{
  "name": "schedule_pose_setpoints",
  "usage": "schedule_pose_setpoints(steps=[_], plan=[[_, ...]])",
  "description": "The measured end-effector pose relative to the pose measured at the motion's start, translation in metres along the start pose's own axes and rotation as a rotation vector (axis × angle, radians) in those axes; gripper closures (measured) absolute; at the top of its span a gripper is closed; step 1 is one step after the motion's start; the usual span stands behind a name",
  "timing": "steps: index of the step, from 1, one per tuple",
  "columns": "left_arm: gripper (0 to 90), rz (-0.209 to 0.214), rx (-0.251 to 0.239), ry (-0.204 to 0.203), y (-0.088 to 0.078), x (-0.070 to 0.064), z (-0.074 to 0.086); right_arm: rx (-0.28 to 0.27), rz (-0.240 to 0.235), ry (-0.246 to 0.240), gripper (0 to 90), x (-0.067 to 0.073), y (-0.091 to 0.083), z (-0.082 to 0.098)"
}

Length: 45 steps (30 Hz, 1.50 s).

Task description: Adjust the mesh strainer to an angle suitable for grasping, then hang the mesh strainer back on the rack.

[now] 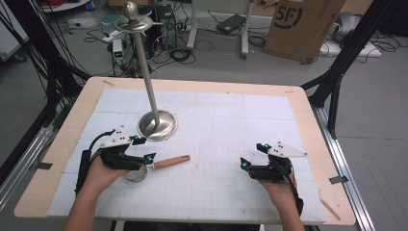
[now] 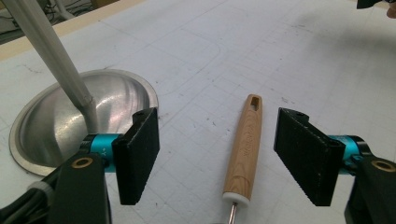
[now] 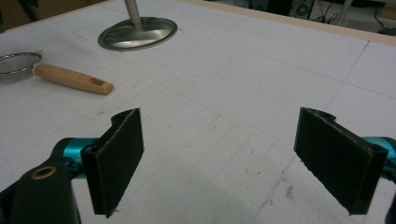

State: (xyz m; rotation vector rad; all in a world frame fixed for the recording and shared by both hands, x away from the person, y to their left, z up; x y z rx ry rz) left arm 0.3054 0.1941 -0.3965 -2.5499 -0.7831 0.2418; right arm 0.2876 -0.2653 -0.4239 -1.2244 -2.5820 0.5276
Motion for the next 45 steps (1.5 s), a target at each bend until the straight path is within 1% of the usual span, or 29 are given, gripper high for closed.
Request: schedule_pose_setpoints(steps=[3, 9, 15, 19, 21, 23, 24, 25, 27, 28, 29, 30, 32, 34, 35, 37, 39, 40, 41, 42, 43, 44, 45], plan=[[28.1, 0.003, 0.008, -0.013, 0.001, 0.000, 0.000, -0.004, -0.001, -0.005, 14.7, -0.001, 0.000, 0.000], [26.1, 0.014, 0.034, -0.008, 0.006, -0.001, 0.002, -0.003, -0.002, 0.005, 14.7, -0.001, -0.001, 0.001], [24.4, 0.015, 0.089, 0.009, 0.013, -0.002, 0.005, 0.001, 0.000, 0.003, 14.7, -0.002, -0.001, 0.002], [24.4, 0.000, 0.126, 0.032, 0.018, -0.004, 0.007, 0.000, 0.000, -0.005, 14.7, -0.001, -0.001, 0.001], [27.2, -0.008, 0.146, 0.058, 0.020, -0.006, 0.007, 0.001, -0.004, -0.008, 14.7, -0.001, 0.000, 0.001], [30.8, -0.018, 0.177, 0.069, 0.023, -0.008, 0.008, 0.004, -0.007, -0.011, 14.7, 0.000, 0.000, 0.001], [32.6, -0.015, 0.186, 0.074, 0.025, -0.009, 0.009, 0.005, -0.008, -0.017, 14.7, 0.000, 0.000, 0.001], [36.4, -0.009, 0.201, 0.082, 0.027, -0.009, 0.010, 0.002, -0.008, -0.021, 14.7, 0.000, 0.000, 0.001], [38.0, -0.006, 0.240, 0.099, 0.031, -0.011, 0.011, 0.002, -0.010, -0.013, 14.7, 0.001, -0.001, 0.001], [40.3, 0.002, 0.262, 0.108, 0.034, -0.013, 0.012, 0.000, -0.008, -0.017, 14.7, 0.001, -0.001, 0.001], [44.3, 0.009, 0.270, 0.114, 0.036, -0.014, 0.013, -0.002, -0.010, -0.018, 14.7, 0.001, -0.001, 0.001], [46.0, 0.017, 0.300, 0.133, 0.038, -0.015, 0.014, 0.000, -0.009, -0.014, 14.7, 0.001, -0.002, 0.001], [48.0, 0.022, 0.324, 0.138, 0.041, -0.015, 0.014, 0.000, -0.006, -0.017, 14.7, 0.000, -0.003, 0.001], [51.0, 0.023, 0.336, 0.134, 0.043, -0.015, 0.015, -0.003, -0.002, -0.020, 14.7, -0.001, -0.004, 0.001], [52.3, 0.031, 0.345, 0.134, 0.044, -0.014, 0.015, 0.001, 0.000, -0.012, 14.7, 0.000, -0.005, 0.002], [53.7, 0.040, 0.357, 0.134, 0.045, -0.015, 0.016, 0.000, 0.005, -0.014, 14.7, -0.001, -0.005, 0.002], [54.1, 0.058, 0.376, 0.151, 0.046, -0.015, 0.017, 0.002, 0.005, -0.013, 14.7, -0.001, -0.006, 0.003], [56.3, 0.070, 0.389, 0.156, 0.047, -0.016, 0.018, 0.004, 0.006, -0.013, 14.7, -0.001, -0.007, 0.004], [56.3, 0.068, 0.406, 0.166, 0.048, -0.016, 0.018, 0.004, 0.006, -0.013, 14.7, -0.001, -0.007, 0.004], [58.4, 0.070, 0.411, 0.167, 0.048, -0.016, 0.018, 0.007, 0.001, -0.010, 14.7, 0.000, -0.007, 0.004], [58.4, 0.079, 0.409, 0.166, 0.048, -0.016, 0.018, 0.007, 0.001, -0.010, 14.7, 0.000, -0.007, 0.004], [62.3, 0.083, 0.415, 0.168, 0.048, -0.016, 0.018, 0.004, -0.001, -0.019, 14.7, 0.000, -0.007, 0.004], [62.3, 0.084, 0.414, 0.165, 0.048, -0.017, 0.018, 0.004, -0.001, -0.019, 14.7, 0.000, -0.007, 0.004]])
Point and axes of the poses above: each handheld gripper's, and its own axes: y roughly forward along the jaws, z roughly out of its underside, x roughly to its left, the point moved 1 cm from there along y, roughly forward along the jaws, and after that the axes turned 2 degrees about z, right-handed, at the moved point
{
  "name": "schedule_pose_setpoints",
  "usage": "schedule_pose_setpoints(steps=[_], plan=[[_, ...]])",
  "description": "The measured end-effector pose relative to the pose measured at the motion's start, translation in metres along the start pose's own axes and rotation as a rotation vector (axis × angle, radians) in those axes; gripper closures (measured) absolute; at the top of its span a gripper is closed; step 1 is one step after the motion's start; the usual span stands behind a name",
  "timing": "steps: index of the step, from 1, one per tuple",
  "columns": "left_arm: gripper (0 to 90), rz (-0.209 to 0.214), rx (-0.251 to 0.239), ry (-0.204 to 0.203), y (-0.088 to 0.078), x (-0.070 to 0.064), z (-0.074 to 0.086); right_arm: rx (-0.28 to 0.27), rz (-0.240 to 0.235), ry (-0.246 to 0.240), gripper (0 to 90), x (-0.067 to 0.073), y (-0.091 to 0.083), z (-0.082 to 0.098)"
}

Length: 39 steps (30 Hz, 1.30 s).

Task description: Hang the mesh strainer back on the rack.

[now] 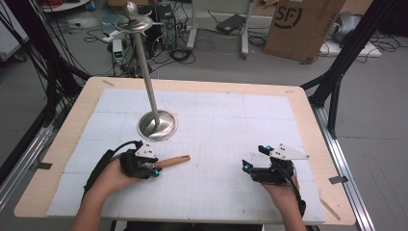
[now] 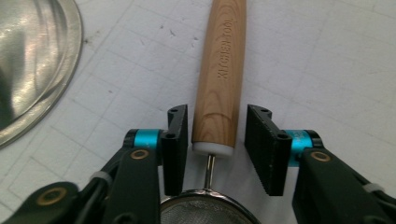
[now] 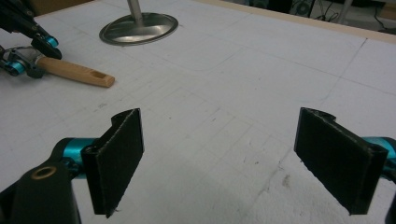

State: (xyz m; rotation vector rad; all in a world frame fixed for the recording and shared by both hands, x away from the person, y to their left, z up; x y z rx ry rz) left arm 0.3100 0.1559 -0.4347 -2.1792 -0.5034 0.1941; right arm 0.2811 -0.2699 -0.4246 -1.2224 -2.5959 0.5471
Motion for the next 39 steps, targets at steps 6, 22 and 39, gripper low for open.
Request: schedule_pose_setpoints(steps=[6, 22, 39], plan=[[67.5, -0.013, 0.002, -0.021, -0.001, 0.000, 0.000, 0.002, 0.001, -0.004, 14.7, 0.001, -0.001, 0.000], [66.9, -0.031, 0.089, -0.071, 0.002, 0.003, -0.011, -0.010, 0.008, -0.008, 14.7, 0.002, -0.002, -0.003], [67.8, 0.073, 0.219, -0.061, 0.008, 0.017, -0.027, -0.008, 0.003, -0.011, 14.7, 0.002, 0.001, -0.004]])
Point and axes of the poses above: each handheld gripper's, and its own axes: y roughly forward along the jaws, z roughly out of its underside, x roughly to its left, the point moved 1 cm from there along y, roughly forward along the jaws, and after that the axes turned 2 degrees about z, right-handed, at the moved point
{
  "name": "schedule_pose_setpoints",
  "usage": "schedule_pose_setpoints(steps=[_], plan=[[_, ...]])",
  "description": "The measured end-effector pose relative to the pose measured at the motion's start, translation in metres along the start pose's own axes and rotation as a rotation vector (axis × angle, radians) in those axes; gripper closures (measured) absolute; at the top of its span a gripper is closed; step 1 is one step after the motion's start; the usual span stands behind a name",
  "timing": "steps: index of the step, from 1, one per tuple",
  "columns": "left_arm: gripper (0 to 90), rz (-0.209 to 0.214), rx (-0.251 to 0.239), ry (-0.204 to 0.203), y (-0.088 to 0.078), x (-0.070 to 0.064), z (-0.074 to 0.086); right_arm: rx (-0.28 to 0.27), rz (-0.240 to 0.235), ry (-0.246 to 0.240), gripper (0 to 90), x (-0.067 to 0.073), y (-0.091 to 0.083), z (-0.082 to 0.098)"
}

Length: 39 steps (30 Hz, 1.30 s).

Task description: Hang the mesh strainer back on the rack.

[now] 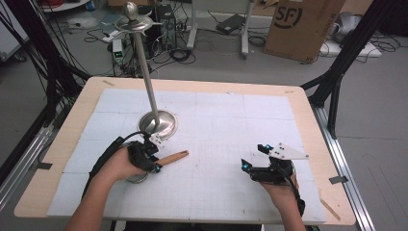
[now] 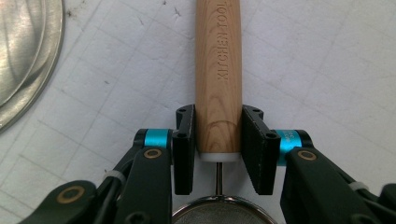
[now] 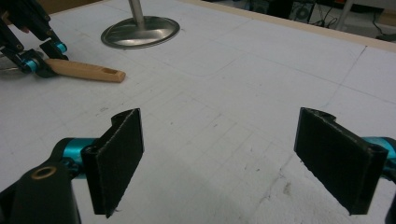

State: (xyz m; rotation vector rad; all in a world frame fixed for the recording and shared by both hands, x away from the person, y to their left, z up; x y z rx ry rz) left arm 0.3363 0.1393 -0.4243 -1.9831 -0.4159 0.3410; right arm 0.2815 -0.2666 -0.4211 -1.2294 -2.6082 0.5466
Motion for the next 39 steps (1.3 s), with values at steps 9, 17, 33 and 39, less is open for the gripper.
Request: schedule_pose_setpoints(steps=[9, 17, 33, 39], plan=[[69.0, -0.010, -0.061, 0.068, -0.002, -0.004, 0.005, 0.005, -0.001, -0.001, 14.7, -0.001, 0.002, 0.000], [69.0, -0.038, -0.169, 0.069, -0.015, -0.005, 0.006, 0.005, -0.002, 0.004, 14.7, -0.001, 0.002, 0.001], [69.0, -0.064, -0.376, 0.063, -0.046, -0.008, 0.011, 0.005, -0.004, 0.001, 14.7, 0.001, 0.002, 0.000], [69.0, -0.039, -0.493, 0.054, -0.060, -0.009, 0.013, 0.003, -0.006, -0.007, 14.7, 0.001, 0.003, 0.000]])
Point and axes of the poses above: each handheld gripper's, and its own axes: y roughly forward along the jaws, z roughly out of its underside, x roughly to its left, the point moved 1 cm from there along y, roughly forward along the jaws, and after that the axes turned 2 degrees about z, right-handed, at the moved point
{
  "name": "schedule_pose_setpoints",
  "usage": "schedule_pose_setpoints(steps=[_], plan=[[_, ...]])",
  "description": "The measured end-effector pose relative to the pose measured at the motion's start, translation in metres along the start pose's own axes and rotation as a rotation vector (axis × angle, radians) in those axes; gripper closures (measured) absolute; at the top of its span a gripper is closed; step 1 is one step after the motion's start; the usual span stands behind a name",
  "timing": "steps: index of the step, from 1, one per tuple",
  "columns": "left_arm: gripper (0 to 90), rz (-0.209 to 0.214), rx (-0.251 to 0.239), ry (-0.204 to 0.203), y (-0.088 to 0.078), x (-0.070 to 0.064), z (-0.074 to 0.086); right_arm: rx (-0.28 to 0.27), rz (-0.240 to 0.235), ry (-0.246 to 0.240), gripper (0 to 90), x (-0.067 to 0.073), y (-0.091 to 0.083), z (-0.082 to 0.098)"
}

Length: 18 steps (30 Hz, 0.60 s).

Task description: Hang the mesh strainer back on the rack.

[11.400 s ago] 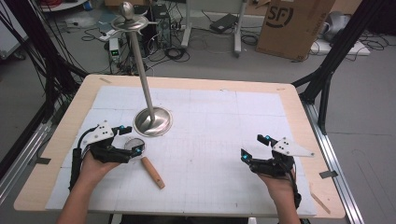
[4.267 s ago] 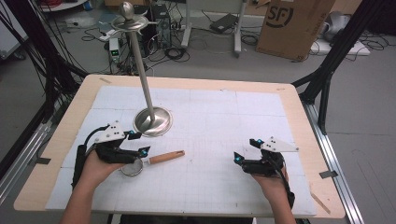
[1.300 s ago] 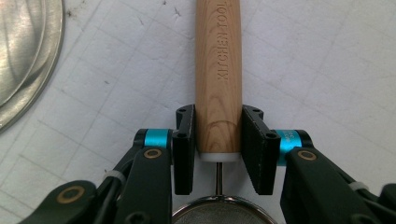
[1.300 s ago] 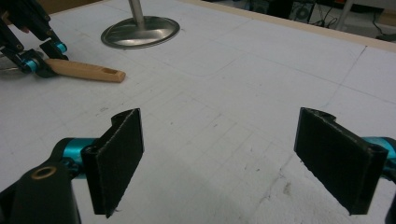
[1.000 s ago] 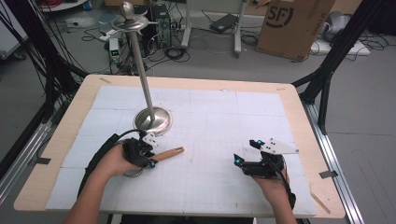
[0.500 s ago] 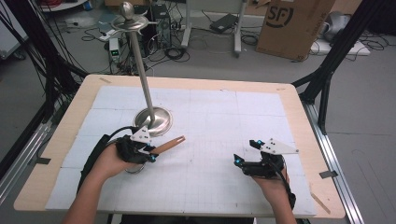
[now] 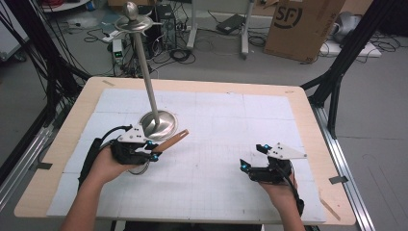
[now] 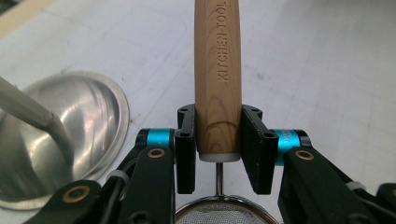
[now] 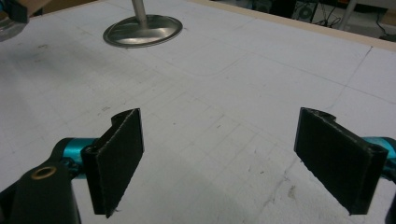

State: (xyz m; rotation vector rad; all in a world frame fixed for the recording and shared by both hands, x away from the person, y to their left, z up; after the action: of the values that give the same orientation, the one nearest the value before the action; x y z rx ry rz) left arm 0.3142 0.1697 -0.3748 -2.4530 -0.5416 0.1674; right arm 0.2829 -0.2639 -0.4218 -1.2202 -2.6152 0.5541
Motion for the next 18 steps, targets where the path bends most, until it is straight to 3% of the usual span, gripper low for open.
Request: schedule_pose_setpoints(steps=[5, 13, 18], plan=[[69.0, 0.008, -0.115, -0.016, -0.019, 0.000, -0.006, 0.002, -0.002, 0.003, 14.7, 0.000, 0.000, 0.000], [68.9, -0.026, -0.209, -0.013, -0.043, 0.004, -0.018, 0.005, -0.003, -0.003, 14.7, 0.001, 0.000, 0.000], [68.9, -0.025, -0.263, -0.010, -0.056, 0.008, -0.024, 0.002, -0.005, 0.002, 14.7, 0.002, 0.001, -0.001]])
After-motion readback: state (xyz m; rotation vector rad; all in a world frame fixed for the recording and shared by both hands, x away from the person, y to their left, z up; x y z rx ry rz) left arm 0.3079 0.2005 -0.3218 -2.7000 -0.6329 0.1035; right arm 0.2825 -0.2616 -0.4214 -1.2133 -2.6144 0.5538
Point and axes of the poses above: each handheld gripper's, and its own axes: y roughly forward along the jaws, z roughly out of its underside, x roughly to its left, the point moved 1 cm from there along y, roughly forward along the jaws, and after that the axes turned 2 degrees about z, right-handed, at the moved point
